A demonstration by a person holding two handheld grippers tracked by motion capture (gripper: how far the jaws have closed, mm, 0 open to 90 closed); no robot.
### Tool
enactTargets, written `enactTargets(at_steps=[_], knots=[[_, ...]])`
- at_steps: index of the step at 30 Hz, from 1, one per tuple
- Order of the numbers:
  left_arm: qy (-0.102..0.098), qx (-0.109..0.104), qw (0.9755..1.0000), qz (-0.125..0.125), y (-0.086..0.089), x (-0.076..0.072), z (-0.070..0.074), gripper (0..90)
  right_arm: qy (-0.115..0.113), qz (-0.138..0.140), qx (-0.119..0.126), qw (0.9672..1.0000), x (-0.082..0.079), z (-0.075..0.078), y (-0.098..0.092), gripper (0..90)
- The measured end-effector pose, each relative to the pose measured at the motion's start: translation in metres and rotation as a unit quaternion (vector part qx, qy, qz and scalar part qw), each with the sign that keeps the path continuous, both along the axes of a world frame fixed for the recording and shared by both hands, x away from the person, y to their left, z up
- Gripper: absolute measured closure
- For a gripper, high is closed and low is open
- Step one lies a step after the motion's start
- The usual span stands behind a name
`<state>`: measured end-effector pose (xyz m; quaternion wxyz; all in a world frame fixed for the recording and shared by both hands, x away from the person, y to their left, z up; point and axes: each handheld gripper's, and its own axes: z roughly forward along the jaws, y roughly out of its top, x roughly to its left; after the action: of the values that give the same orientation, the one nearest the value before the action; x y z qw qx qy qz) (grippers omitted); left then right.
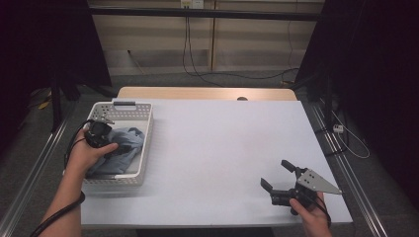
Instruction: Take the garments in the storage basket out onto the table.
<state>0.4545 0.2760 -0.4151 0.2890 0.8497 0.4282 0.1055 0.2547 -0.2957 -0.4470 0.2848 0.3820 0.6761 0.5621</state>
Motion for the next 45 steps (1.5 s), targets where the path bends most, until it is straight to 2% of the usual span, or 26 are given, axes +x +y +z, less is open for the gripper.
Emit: enactTargets(at_steps=[1, 5, 10, 12, 15, 18, 23, 31, 34, 37, 41, 45], knots=[[0.003, -0.009, 0.9999, 0.006, 0.001, 0.001, -0.003, 5.2, 0.0, 0.0, 0.0, 1.0, 0.0, 0.0, 0.0, 1.8], [0.003, -0.018, 0.9998, 0.007, 0.005, 0.001, -0.007, 4.4, 0.0, 0.001, 0.0, 1.0, 0.0, 0.0, 0.0, 1.8], [0.002, -0.012, 0.9999, 0.008, 0.005, -0.001, -0.013, 3.0, 0.0, 0.001, 0.0, 1.0, -0.001, 0.0, 0.0, 1.8], [0.004, -0.022, 0.9996, 0.018, 0.007, -0.001, -0.015, 3.1, -0.001, 0.001, 0.0, 1.0, -0.001, 0.0, 0.0, 1.9], [0.003, -0.026, 0.9994, 0.023, 0.008, -0.001, -0.017, 3.3, -0.001, 0.001, -0.001, 1.0, -0.001, 0.0, 0.0, 1.9], [0.003, -0.019, 0.9996, 0.022, 0.007, -0.001, -0.019, 3.3, -0.001, 0.001, -0.001, 1.0, -0.001, 0.0, 0.0, 1.9], [-0.001, -0.002, 0.9994, 0.034, 0.001, -0.001, -0.024, 2.4, 0.0, 0.001, 0.0, 1.0, -0.001, 0.0, 0.0, 2.0], [0.0, 0.006, 0.9994, 0.035, -0.002, -0.003, -0.028, 2.6, 0.001, 0.002, 0.002, 1.0, -0.002, 0.0, -0.001, 2.2], [-0.001, 0.009, 0.9993, 0.036, -0.001, -0.003, -0.028, 5.1, 0.001, 0.001, 0.003, 1.0, -0.002, 0.0, -0.001, 2.2], [-0.001, 0.013, 0.9992, 0.037, 0.0, -0.003, -0.028, 12.2, 0.002, 0.002, 0.003, 1.0, -0.002, 0.0, -0.001, 2.2], [0.0, 0.025, 0.9986, 0.046, -0.001, -0.004, -0.027, 17.3, -0.002, 0.004, 0.004, 1.0, -0.002, 0.001, -0.001, 2.2], [-0.003, 0.02, 0.9983, 0.054, 0.001, -0.004, -0.026, 23.3, -0.002, 0.003, 0.004, 1.0, -0.002, 0.001, -0.001, 2.2]])
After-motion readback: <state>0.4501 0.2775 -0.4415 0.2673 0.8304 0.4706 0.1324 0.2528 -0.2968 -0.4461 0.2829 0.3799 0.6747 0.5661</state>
